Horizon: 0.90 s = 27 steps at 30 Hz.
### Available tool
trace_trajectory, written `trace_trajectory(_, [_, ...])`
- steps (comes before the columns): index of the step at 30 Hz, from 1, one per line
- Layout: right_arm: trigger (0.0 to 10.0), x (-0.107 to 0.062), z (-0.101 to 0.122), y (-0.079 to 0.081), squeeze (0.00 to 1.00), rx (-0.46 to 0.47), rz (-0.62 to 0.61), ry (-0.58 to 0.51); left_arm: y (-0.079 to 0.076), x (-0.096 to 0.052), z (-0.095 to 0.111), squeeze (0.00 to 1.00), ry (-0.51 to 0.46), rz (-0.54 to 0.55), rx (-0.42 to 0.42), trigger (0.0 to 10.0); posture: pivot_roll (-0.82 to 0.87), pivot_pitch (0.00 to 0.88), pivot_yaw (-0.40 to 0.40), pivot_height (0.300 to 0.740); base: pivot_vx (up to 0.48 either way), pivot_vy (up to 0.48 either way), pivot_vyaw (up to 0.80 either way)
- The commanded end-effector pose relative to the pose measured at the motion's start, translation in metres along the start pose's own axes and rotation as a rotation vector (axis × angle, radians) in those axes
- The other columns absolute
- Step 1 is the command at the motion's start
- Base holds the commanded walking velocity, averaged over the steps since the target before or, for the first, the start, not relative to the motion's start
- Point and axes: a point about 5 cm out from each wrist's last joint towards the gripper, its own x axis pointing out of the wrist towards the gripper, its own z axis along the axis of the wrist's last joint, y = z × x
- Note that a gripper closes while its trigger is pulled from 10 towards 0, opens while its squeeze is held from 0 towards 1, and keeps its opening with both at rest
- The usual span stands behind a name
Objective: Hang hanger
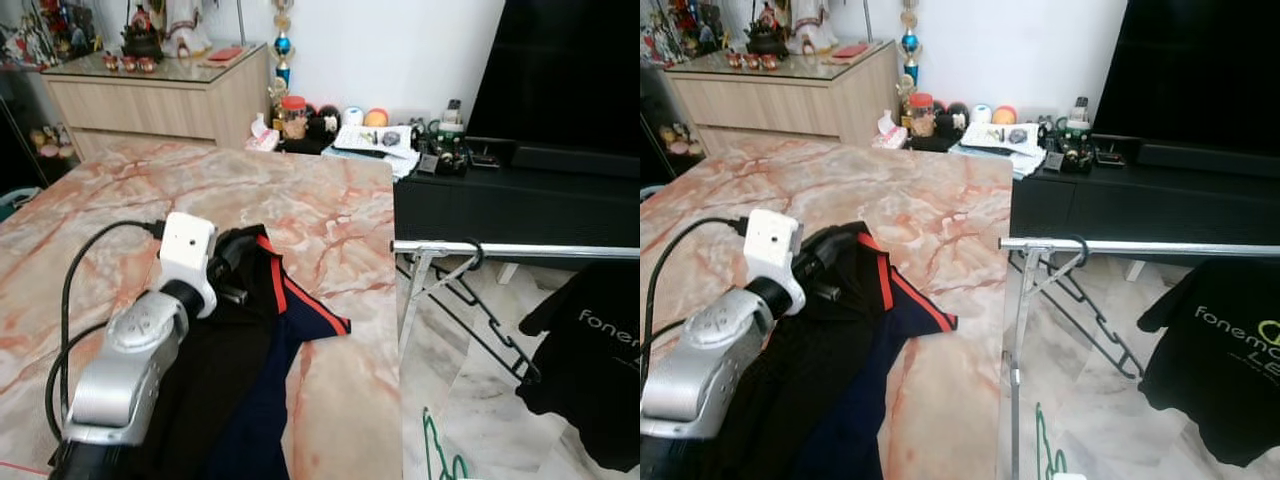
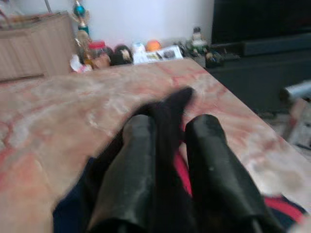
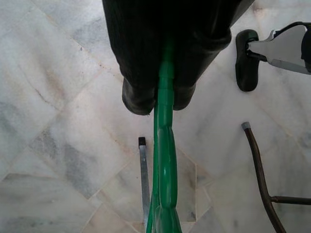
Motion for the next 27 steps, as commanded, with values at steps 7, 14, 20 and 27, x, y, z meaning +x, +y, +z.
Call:
trace_trajectory(7, [10.0,0.001,0.004,0.001,0.0,-0.002,-0.002,-0.009,-0.009,-0.025,-0.017,1.0,0.082,-0.026,0.016,10.0,0.2,0.0,0.013,0.74,0.0,0.0,0.0])
trace_trajectory(14, [10.0,0.001,0.004,0.0,0.0,-0.004,-0.008,-0.01,-0.015,-0.025,-0.005,0.0,-0.005,-0.007,-0.023,10.0,0.19,0.0,0.013,0.74,0.0,0.0,0.0])
trace_trajectory(20, [10.0,0.001,0.004,0.0,0.0,0.002,-0.014,-0.012,-0.015,-0.022,-0.006,0.0,-0.015,0.012,0.009,10.0,0.19,0.0,0.015,0.74,0.0,0.0,0.0])
trace_trajectory(27, [10.0,0.001,0.003,0.0,0.0,0.004,-0.019,-0.009,-0.012,-0.021,-0.004,0.0,-0.031,0.035,0.013,10.0,0.19,0.0,0.018,0.74,0.0,-0.39,0.0])
